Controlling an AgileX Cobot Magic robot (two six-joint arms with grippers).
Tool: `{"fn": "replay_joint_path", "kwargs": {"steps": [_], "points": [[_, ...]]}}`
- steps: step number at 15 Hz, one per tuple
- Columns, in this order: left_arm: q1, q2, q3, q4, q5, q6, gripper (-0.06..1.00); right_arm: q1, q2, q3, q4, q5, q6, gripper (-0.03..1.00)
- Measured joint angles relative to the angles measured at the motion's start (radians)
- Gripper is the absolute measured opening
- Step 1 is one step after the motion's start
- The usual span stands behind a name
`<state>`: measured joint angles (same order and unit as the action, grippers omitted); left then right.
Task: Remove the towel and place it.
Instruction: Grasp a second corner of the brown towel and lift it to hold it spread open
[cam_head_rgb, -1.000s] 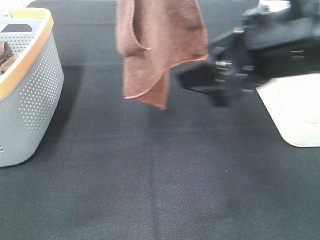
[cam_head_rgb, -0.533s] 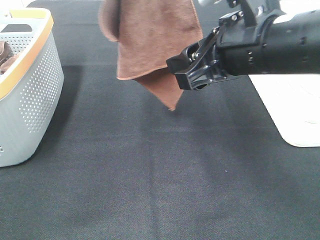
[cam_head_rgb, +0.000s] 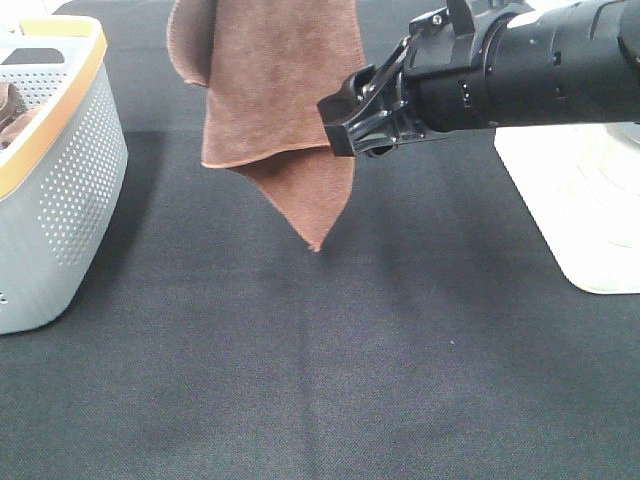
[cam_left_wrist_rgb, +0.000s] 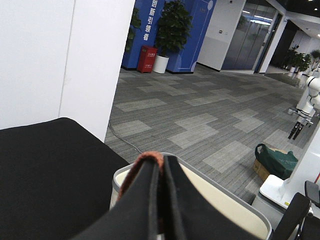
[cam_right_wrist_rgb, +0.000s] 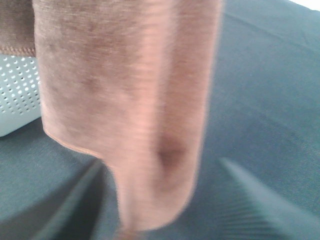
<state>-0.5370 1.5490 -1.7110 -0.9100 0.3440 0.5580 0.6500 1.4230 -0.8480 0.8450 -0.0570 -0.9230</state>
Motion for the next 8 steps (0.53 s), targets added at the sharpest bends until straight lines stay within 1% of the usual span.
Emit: {"fn": "replay_joint_path", "kwargs": {"steps": [1,3,4,6,7,8], "points": [[0.000,0.000,0.000,-0.005,0.000,0.000,0.00,0.000,0.000,0.000,0.000,0.007,0.000,0.45],[0.000,0.000,0.000,-0.013,0.000,0.000,0.00,0.000,0.001,-0.001,0.000,0.018,0.000,0.34],[0.000,0.000,0.000,-0.014,0.000,0.000,0.00,0.000,0.002,-0.001,0.000,0.021,0.000,0.25],[0.000,0.000,0.000,-0.014,0.000,0.001,0.00,0.000,0.002,-0.001,0.000,0.044,0.000,0.02],[0.000,0.000,0.000,-0.013,0.000,0.004,0.00,0.000,0.002,-0.001,0.000,0.067,0.000,0.00],[0.000,0.000,0.000,0.004,0.000,0.008,0.00,0.000,0.002,-0.001,0.000,0.119,0.000,0.00]]}}
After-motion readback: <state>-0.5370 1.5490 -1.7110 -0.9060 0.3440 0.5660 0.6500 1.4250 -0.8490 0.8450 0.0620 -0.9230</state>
